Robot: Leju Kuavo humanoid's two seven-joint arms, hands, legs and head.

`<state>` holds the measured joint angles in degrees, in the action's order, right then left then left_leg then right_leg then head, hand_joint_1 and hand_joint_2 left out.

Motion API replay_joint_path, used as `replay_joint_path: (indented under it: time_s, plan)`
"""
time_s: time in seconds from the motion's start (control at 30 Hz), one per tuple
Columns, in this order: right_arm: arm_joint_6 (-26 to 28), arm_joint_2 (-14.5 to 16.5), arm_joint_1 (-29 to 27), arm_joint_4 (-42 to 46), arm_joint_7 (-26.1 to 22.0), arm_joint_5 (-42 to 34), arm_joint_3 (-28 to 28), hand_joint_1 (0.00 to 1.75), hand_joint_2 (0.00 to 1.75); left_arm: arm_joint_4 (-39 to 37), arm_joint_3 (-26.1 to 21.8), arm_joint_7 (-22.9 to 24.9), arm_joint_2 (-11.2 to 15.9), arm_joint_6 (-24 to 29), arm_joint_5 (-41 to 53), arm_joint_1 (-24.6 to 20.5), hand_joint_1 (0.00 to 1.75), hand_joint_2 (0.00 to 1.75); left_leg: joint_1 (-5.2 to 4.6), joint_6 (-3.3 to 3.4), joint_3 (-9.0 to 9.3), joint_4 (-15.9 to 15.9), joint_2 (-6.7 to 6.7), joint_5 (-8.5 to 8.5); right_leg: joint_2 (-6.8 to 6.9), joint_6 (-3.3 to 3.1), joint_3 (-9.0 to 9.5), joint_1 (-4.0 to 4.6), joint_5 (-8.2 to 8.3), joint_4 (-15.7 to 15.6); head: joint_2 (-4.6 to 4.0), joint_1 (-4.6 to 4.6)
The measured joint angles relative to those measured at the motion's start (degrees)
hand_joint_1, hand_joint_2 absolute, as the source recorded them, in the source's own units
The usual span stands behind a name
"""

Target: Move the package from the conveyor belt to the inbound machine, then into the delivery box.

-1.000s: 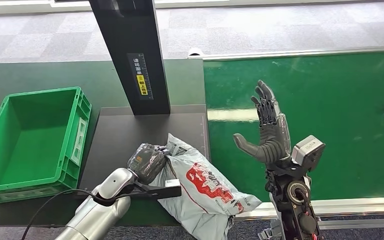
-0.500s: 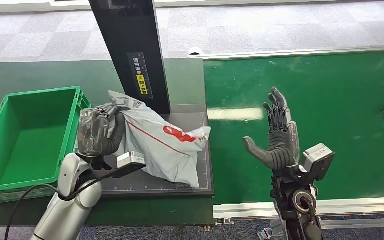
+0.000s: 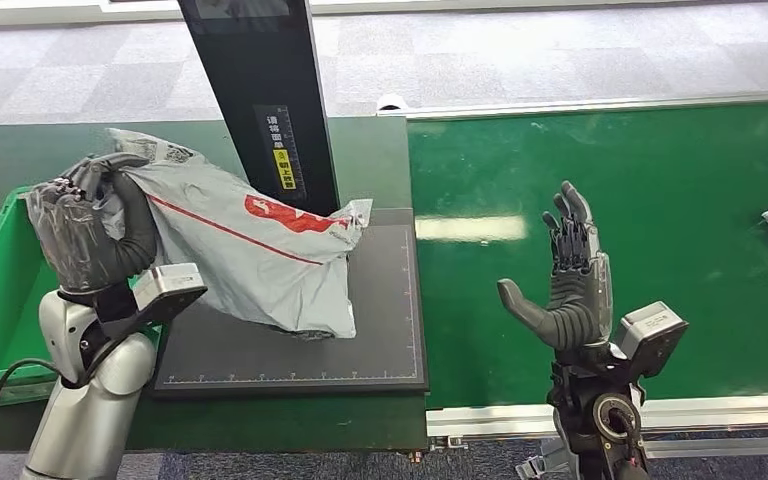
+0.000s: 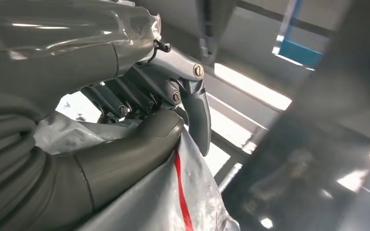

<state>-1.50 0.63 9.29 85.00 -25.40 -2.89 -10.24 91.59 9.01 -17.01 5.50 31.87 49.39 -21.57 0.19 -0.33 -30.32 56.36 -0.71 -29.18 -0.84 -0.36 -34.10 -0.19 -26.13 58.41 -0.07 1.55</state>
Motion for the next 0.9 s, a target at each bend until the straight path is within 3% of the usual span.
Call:
replay_joint_path:
  time_s: [0.17, 0.37, 0.5, 0.67, 0.7, 0.8, 0.83, 0.9]
  plan:
    - [0.2, 0.0, -1.1, 1.9, 0.0, 0.1, 0.5, 0.00, 1.75, -12.9, -7.3, 4.8, 2.1, -1.2, 1.0, -10.3, 1.75, 1.75, 0.04, -0.08, 0.01, 0.0, 0.02, 0.07, -0.02, -0.11, 0.00, 0.04, 0.08, 0.0, 0.00, 0.02]
    - [0.1, 0.2, -1.0, 2.6, 0.8, 0.1, 0.3, 0.00, 1.75, -40.1, -15.6, 9.1, 9.1, 2.3, 7.8, -24.3, 1.75, 1.75, 0.20, -0.23, 0.00, 0.0, 0.29, 0.16, -0.31, -0.25, -0.11, 0.20, 0.18, 0.1, 0.00, 0.02]
    - [0.1, 0.3, -0.8, 2.6, 0.9, 0.1, 0.0, 0.00, 1.75, -50.8, -19.1, 9.3, 12.6, 2.8, 8.0, -27.7, 1.75, 1.75, 0.23, -0.24, -0.06, 0.0, 0.33, 0.15, -0.34, -0.25, -0.19, 0.24, 0.16, 0.1, 0.00, 0.01]
    - [0.1, 0.5, -0.4, 2.6, 1.0, 0.1, -0.4, 0.00, 1.75, -56.6, -21.7, 7.4, 14.6, 2.0, 6.4, -28.6, 1.75, 1.75, 0.22, -0.25, -0.16, 0.0, 0.27, 0.15, -0.31, -0.25, -0.22, 0.23, 0.15, 0.1, 0.00, -0.01]
    - [0.1, 0.5, -0.2, 2.6, 1.0, 0.0, -0.5, 0.00, 1.75, -57.1, -22.2, 6.7, 14.7, 1.6, 5.7, -28.7, 1.64, 1.75, 0.22, -0.25, -0.17, 0.0, 0.26, 0.15, -0.30, -0.24, -0.22, 0.22, 0.15, 0.1, 0.00, -0.01]
    - [0.1, 0.6, 0.0, 2.6, 1.1, 0.0, -0.5, 0.00, 1.75, -57.9, -23.6, 4.5, 14.8, 0.0, 3.7, -28.7, 0.35, 1.75, 0.21, -0.24, -0.18, 0.0, 0.25, 0.15, -0.28, -0.24, -0.21, 0.21, 0.16, 0.0, 0.00, -0.01]
    - [0.1, 0.7, 0.1, 2.5, 1.1, 0.0, -0.5, 0.00, 1.75, -58.0, -23.9, 3.7, 14.8, -0.9, 2.9, -28.7, 0.03, 1.75, 0.21, -0.24, -0.17, 0.0, 0.24, 0.15, -0.28, -0.24, -0.21, 0.21, 0.16, 0.0, 0.00, -0.01]
    - [0.1, 0.7, 0.1, 2.5, 1.2, 0.0, -0.5, 0.00, 1.75, -58.0, -24.7, 1.9, 14.7, -3.2, 0.8, -28.7, 0.00, 1.75, 0.21, -0.24, -0.16, 0.0, 0.21, 0.15, -0.27, -0.24, -0.21, 0.21, 0.16, 0.0, 0.00, 0.01]
